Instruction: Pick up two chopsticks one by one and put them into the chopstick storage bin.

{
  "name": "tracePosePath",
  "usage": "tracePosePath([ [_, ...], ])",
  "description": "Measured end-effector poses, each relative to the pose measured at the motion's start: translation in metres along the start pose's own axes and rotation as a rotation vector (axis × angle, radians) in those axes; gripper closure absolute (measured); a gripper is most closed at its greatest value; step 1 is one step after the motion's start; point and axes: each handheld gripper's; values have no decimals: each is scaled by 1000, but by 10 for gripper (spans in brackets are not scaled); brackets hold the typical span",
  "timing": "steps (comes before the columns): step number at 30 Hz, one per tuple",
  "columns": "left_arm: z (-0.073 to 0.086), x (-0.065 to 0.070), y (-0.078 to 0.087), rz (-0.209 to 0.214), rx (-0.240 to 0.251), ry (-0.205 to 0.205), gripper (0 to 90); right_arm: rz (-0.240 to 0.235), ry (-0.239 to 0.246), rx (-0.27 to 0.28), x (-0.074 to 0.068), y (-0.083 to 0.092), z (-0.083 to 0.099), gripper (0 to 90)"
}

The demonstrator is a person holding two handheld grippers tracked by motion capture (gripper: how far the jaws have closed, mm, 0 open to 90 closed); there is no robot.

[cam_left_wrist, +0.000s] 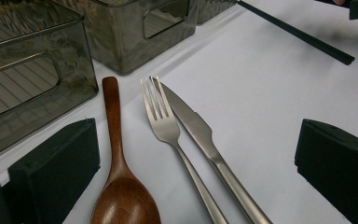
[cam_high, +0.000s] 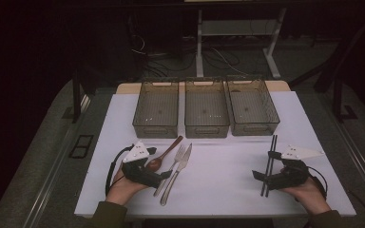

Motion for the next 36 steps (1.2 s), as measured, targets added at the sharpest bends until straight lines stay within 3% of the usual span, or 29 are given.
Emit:
tracePosePath([
  [14, 1, -1, 3, -19, -7, -5, 0, 28, -3, -25, 2, 4, 1, 4],
  [20, 1, 0, 3, -21, -8, -8, 0, 45, -12, -60, 2, 13, 1, 137],
  [27, 0, 0, 3, -29, -10, -5, 0, 83, -57, -130, 7, 27, 9, 259],
  [36, 1, 0, 4, -32, -10, -7, 0, 131, -70, -169, 22, 26, 11, 454],
])
Point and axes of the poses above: each handheld gripper's, and its own axes: y roughly backward along the jaws, z roughly out of its underside, x roughly to its right, and after that the axes turned 12 degrees about x, right-handed
